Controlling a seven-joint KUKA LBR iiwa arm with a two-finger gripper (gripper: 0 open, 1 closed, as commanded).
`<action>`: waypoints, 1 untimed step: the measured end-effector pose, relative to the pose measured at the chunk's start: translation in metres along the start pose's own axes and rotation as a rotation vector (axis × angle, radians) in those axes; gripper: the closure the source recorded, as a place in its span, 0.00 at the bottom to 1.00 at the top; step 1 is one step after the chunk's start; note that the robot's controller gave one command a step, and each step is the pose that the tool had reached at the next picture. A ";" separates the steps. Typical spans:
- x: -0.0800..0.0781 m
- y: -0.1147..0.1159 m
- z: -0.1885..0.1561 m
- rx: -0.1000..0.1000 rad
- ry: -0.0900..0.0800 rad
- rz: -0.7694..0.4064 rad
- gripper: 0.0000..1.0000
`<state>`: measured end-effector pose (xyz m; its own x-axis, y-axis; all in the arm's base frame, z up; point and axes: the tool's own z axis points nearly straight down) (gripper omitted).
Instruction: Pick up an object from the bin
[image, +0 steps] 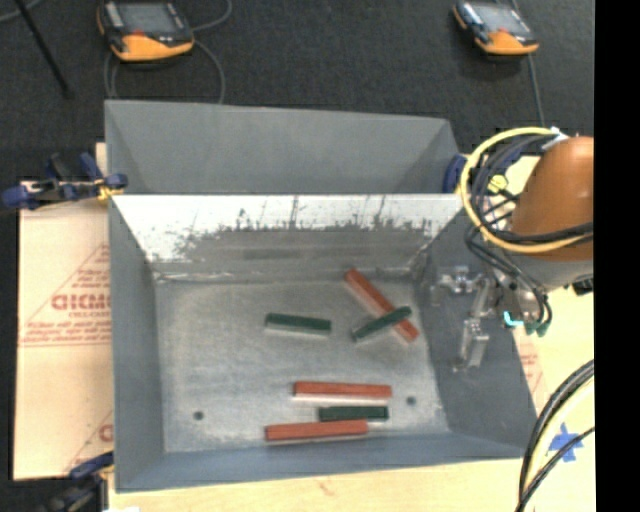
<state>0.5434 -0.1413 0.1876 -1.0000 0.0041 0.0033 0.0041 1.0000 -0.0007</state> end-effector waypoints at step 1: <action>-0.054 0.010 0.120 0.000 -0.006 -0.083 0.00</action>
Offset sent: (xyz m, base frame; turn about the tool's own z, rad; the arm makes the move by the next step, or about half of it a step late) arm 0.0528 0.0104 -0.1176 -0.0851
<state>0.5971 -0.1316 0.0672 -0.9969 -0.0784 -0.0023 -0.0784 0.9969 -0.0009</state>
